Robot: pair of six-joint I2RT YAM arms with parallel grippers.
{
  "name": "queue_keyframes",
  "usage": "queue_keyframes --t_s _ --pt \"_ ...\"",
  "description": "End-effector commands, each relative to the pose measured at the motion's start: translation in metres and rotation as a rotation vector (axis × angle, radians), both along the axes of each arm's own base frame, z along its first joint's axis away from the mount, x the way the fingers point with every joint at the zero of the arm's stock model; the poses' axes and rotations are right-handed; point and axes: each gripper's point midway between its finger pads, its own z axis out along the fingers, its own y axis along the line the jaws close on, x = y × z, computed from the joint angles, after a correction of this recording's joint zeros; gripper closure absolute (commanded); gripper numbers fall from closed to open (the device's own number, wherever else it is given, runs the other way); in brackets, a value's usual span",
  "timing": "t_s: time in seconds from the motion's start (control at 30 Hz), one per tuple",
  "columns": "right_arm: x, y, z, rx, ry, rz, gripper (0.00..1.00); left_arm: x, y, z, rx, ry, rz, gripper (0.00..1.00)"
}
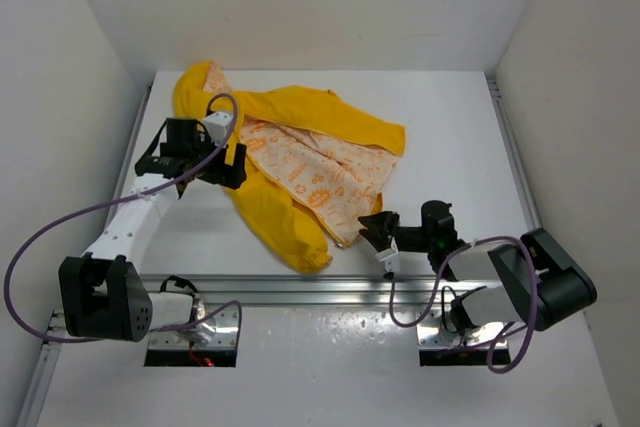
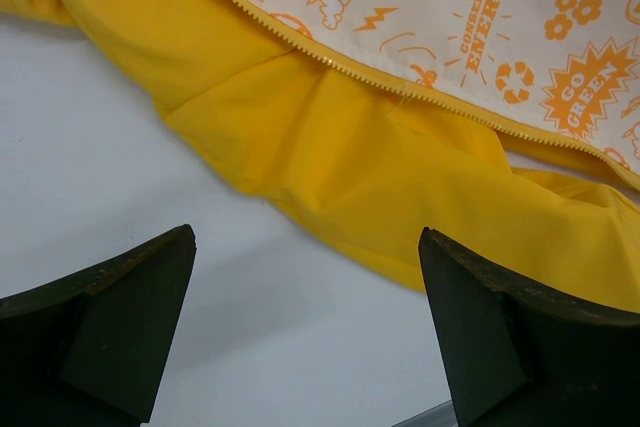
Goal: Zip up the jacket
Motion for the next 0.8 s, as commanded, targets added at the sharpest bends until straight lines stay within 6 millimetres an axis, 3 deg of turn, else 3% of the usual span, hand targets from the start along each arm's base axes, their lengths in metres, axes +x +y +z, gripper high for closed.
queue_keyframes --t_s 0.0,0.57,0.77 --pt "0.009 0.005 0.022 0.043 -0.111 0.065 0.61 0.007 -0.001 0.012 -0.033 -0.028 -0.001 0.0" --pt "0.006 -0.016 -0.016 -0.043 -0.066 0.095 0.57 0.012 0.005 0.007 -0.052 0.002 0.019 0.0" --pt "0.022 -0.009 -0.012 -0.027 -0.148 0.064 0.54 0.014 0.012 0.001 -0.071 0.026 0.041 0.0"
